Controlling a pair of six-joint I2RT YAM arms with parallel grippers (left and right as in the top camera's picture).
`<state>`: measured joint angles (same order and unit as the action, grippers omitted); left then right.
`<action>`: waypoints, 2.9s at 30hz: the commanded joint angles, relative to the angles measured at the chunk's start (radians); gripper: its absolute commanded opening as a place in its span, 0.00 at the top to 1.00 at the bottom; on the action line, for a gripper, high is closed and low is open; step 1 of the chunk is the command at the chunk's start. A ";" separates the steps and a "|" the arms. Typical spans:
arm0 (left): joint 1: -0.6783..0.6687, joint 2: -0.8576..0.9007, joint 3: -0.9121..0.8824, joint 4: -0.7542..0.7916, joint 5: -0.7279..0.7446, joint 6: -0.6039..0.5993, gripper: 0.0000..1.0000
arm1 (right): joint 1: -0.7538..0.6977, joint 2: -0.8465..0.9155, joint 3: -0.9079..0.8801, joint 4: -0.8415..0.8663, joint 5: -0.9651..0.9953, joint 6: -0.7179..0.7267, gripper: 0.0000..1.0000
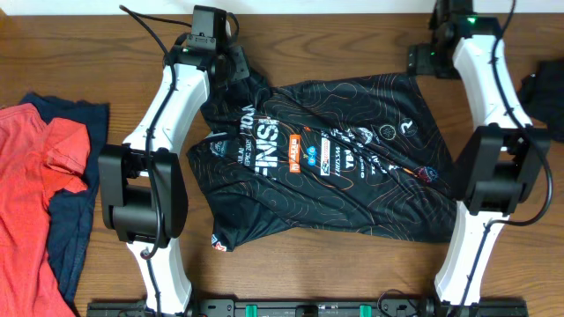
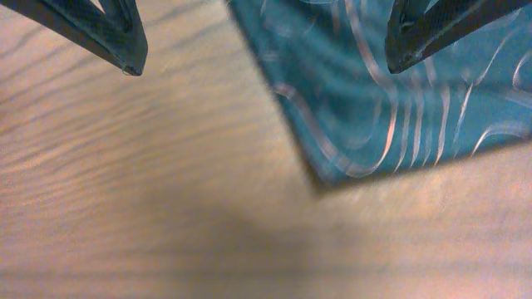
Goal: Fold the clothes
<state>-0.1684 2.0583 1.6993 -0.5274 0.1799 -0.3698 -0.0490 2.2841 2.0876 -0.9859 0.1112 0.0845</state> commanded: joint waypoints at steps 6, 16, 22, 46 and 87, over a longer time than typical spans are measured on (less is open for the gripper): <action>-0.020 0.003 0.013 -0.004 -0.004 -0.002 0.94 | -0.007 0.039 0.011 0.147 -0.052 -0.054 0.09; -0.047 0.003 0.013 -0.004 -0.005 -0.002 0.94 | 0.028 0.144 0.011 0.185 -0.059 -0.029 0.09; -0.047 0.003 0.013 -0.004 -0.005 -0.002 0.94 | 0.035 0.175 0.011 0.185 -0.065 -0.029 0.17; -0.046 0.003 0.013 -0.010 -0.009 0.002 0.94 | 0.071 0.240 0.010 0.216 -0.100 0.005 0.36; -0.025 0.003 0.013 0.079 -0.169 0.040 0.94 | 0.043 0.240 0.617 -0.203 0.102 0.035 0.99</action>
<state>-0.2111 2.0583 1.6993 -0.4824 0.0513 -0.3580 -0.0032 2.5263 2.6816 -1.1671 0.1974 0.1028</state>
